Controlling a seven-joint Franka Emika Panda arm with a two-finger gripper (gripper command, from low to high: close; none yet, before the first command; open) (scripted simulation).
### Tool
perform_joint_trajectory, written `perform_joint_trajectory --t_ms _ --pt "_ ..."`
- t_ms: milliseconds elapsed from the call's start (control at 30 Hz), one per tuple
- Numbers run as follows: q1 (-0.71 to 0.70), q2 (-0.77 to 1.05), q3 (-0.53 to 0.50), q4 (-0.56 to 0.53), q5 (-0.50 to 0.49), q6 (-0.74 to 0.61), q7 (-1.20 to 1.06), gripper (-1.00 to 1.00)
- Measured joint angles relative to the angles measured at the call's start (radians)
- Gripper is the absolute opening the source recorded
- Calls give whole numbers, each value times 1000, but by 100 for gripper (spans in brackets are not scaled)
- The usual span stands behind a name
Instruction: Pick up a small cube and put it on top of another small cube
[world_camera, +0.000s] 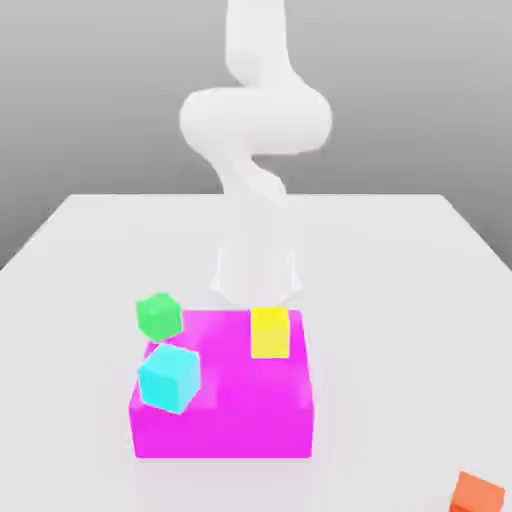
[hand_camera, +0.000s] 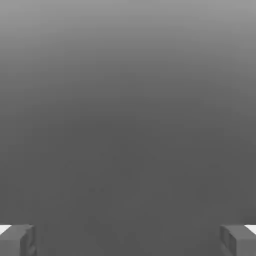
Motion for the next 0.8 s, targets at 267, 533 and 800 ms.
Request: perform_joint_trajectory --t_ms 267,533,800 --pt "90 296 16 30 8 72 -146 0" --pt "158 586 55 60 6 144 -282 0" --pt "230 877 93 89 -32 215 -394 0"
